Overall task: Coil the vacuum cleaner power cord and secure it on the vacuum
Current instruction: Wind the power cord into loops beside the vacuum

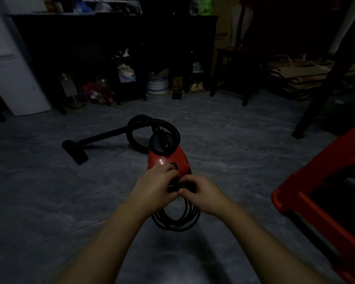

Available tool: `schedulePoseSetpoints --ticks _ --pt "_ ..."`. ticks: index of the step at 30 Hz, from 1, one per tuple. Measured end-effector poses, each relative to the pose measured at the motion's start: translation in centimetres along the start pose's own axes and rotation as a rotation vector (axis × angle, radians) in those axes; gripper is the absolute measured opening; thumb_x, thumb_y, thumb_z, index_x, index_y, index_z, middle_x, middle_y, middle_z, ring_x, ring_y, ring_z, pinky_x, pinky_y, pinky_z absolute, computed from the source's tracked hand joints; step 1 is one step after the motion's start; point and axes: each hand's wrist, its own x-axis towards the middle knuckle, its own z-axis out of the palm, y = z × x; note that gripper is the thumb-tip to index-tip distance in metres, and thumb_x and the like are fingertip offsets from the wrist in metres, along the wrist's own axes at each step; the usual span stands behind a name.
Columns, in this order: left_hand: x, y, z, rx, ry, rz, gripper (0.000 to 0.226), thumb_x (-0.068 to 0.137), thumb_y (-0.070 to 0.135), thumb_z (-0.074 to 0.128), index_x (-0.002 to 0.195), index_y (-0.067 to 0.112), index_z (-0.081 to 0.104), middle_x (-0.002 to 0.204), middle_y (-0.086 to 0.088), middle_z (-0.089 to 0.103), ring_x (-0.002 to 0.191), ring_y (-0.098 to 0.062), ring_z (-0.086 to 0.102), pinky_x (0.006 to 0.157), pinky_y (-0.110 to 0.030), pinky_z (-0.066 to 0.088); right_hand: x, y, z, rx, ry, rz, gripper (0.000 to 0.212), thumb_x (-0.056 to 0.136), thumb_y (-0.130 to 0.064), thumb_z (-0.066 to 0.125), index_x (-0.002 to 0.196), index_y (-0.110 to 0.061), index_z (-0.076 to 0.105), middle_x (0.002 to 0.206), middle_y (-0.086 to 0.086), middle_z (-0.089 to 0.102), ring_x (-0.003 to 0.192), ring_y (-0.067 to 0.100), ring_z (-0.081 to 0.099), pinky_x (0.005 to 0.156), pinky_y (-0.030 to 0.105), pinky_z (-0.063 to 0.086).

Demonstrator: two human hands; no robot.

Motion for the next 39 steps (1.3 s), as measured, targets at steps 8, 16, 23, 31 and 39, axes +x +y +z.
schedulePoseSetpoints --ticks 8,16,23,31,39 --pt "0.0 0.1 -0.5 -0.067 -0.259 -0.173 0.03 0.072 0.054 0.069 0.089 0.029 0.072 0.079 0.011 0.068 0.073 -0.003 0.062 0.065 -0.029 0.054 -0.3 0.6 -0.4 0.01 -0.012 0.043 0.033 0.077 -0.019 0.076 0.097 -0.034 0.055 0.091 -0.008 0.064 0.087 0.008 0.065 0.083 0.039 0.058" --pt "-0.5 -0.6 0.9 -0.396 -0.339 -0.256 0.014 0.077 0.038 0.073 0.091 0.037 0.071 0.082 0.017 0.07 0.078 0.002 0.065 0.078 -0.035 0.058 -0.3 0.2 -0.6 0.031 0.002 0.054 0.037 0.076 -0.017 0.08 0.102 -0.032 0.059 0.092 -0.007 0.068 0.088 0.007 0.068 0.084 0.034 0.059" --pt "-0.2 -0.7 0.1 -0.831 -0.081 -0.405 0.018 0.087 0.008 0.072 0.103 0.017 0.074 0.092 0.004 0.075 0.083 0.001 0.069 0.074 -0.013 0.053 0.4 0.8 -1.5 0.233 0.109 0.057 0.028 0.082 -0.024 0.076 0.108 -0.027 0.065 0.1 -0.008 0.073 0.096 0.003 0.069 0.088 0.026 0.055" --pt "0.5 -1.4 0.9 -1.068 0.138 -0.609 0.019 0.087 0.008 0.073 0.105 0.013 0.073 0.097 -0.007 0.076 0.085 -0.013 0.073 0.066 -0.015 0.054 1.0 1.6 -1.3 0.39 0.15 0.145 0.039 0.085 -0.006 0.071 0.113 -0.029 0.058 0.109 -0.005 0.069 0.102 0.007 0.067 0.091 0.027 0.055" --pt "0.4 -1.7 2.2 -1.071 0.129 -0.639 0.024 0.086 0.005 0.072 0.11 0.006 0.072 0.097 -0.009 0.075 0.08 -0.008 0.073 0.066 -0.016 0.056 1.1 2.3 -0.3 0.183 0.211 0.121 0.034 0.094 -0.005 0.059 0.122 -0.024 0.055 0.106 -0.01 0.064 0.098 0.003 0.061 0.079 0.008 0.046"
